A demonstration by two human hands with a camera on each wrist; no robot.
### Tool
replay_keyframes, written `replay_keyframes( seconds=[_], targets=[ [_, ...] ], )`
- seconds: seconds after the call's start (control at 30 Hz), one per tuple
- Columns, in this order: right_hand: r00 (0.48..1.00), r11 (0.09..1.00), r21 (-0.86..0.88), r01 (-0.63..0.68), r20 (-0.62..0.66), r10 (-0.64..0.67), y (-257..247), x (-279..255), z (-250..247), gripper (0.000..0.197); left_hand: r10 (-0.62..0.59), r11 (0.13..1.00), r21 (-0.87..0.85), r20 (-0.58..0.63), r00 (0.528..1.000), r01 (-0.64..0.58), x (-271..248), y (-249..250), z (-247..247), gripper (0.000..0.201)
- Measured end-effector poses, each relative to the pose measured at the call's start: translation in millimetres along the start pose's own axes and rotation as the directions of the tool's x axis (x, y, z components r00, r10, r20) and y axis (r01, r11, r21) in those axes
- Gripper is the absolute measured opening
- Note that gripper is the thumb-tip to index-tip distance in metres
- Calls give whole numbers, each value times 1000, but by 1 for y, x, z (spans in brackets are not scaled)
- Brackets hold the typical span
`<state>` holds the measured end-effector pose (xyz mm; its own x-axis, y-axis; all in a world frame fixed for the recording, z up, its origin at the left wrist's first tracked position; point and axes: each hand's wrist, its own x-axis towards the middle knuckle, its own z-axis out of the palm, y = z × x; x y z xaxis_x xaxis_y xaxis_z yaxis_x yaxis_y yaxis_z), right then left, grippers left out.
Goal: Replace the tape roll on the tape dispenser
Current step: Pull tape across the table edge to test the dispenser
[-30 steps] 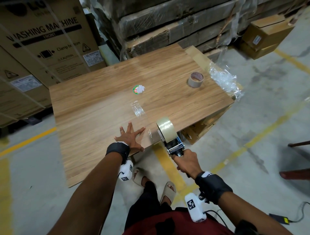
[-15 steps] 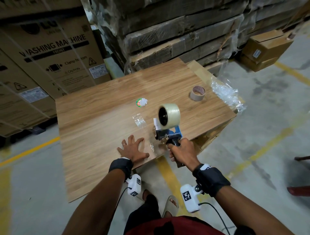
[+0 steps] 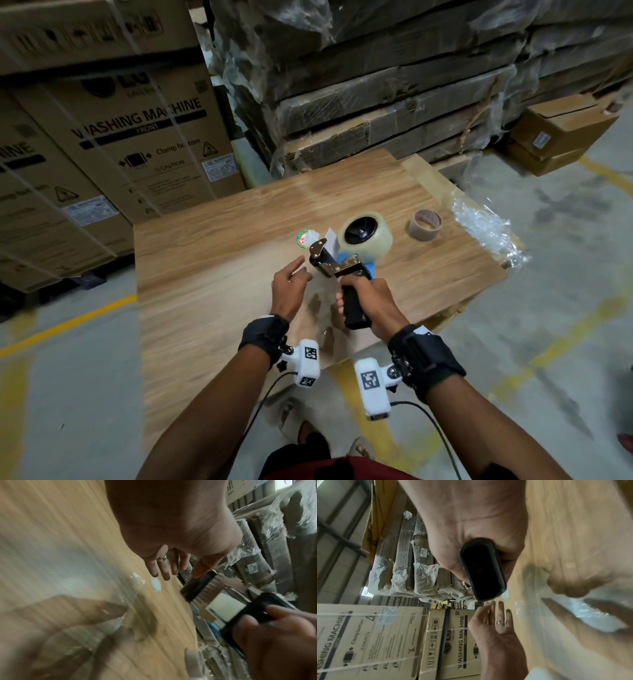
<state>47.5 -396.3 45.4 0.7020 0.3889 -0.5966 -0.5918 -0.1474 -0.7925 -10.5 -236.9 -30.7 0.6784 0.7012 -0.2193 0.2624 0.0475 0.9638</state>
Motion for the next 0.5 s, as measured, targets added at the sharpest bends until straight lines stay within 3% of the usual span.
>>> replay_keyframes(
  seconds=[0.13, 0.23, 0.37, 0.5],
  targets=[
    [998, 996, 86, -29, 50, 24, -16, 14, 21, 10, 82, 985, -157, 51, 995, -73, 14, 26, 4, 59],
    [998, 994, 103, -29, 56, 23, -24, 24, 33, 13, 61, 964, -261, 31, 998, -51, 28, 34, -1, 61],
    [998, 991, 132, -30, 59, 22, -35, 36, 45, 11, 7, 957, -289, 48, 999, 7, 54, 30, -18, 65],
    [998, 986, 165, -23, 66, 12, -42, 45, 56, 11, 29, 962, -273, 80, 996, -6, 74, 29, -36, 61]
  ],
)
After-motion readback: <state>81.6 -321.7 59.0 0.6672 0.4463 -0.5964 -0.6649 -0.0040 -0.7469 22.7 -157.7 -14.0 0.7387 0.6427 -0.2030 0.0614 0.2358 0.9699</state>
